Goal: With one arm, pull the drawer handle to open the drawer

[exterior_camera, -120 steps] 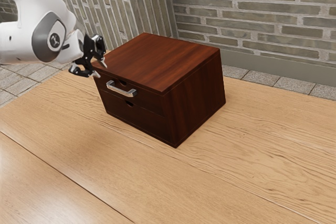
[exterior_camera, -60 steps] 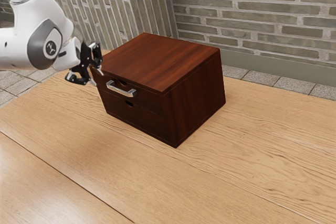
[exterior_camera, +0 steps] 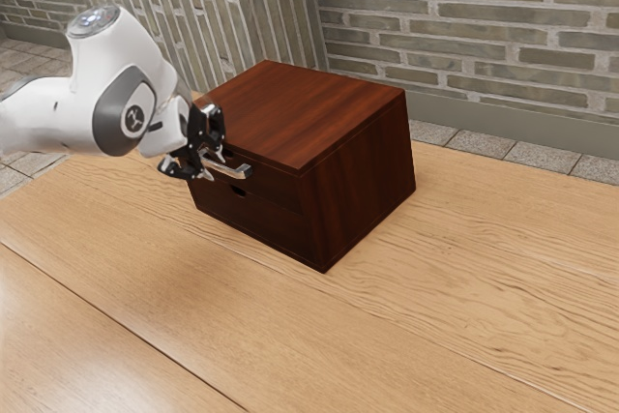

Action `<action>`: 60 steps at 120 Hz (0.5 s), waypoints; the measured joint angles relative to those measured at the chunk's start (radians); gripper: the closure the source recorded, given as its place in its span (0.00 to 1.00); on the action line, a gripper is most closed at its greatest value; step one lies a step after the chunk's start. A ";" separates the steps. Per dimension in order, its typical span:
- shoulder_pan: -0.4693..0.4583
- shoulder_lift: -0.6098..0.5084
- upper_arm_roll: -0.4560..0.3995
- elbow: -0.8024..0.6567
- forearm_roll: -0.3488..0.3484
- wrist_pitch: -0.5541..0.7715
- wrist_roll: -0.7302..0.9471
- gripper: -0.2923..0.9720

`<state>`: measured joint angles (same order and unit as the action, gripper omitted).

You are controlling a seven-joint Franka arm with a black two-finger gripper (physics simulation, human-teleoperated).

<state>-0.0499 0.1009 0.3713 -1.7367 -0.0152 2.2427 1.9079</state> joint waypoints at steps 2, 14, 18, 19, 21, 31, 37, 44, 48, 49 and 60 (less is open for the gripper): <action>-0.004 -0.001 0.001 -0.007 0.000 0.003 -0.001 0.66; -0.010 -0.019 0.008 -0.050 0.002 0.022 -0.007 0.47; -0.012 -0.035 0.009 -0.071 0.003 0.029 -0.009 0.52; -0.014 -0.041 0.009 -0.077 0.003 0.030 -0.010 0.54; -0.018 -0.051 0.010 -0.089 0.003 0.034 -0.010 0.56; -0.049 -0.126 0.009 -0.157 0.005 0.048 -0.013 0.64; -0.055 -0.188 0.008 -0.214 0.009 0.053 -0.015 0.66; -0.041 -0.270 0.007 -0.296 0.016 0.059 -0.017 0.66; -0.030 -0.317 0.005 -0.348 0.019 0.062 -0.017 0.64; -0.025 -0.329 0.004 -0.361 0.019 0.063 -0.018 0.63; 0.130 -0.509 -0.092 -0.491 0.025 0.058 -0.020 0.63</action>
<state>0.0806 -0.4076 0.2796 -2.2277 0.0102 2.3004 1.8877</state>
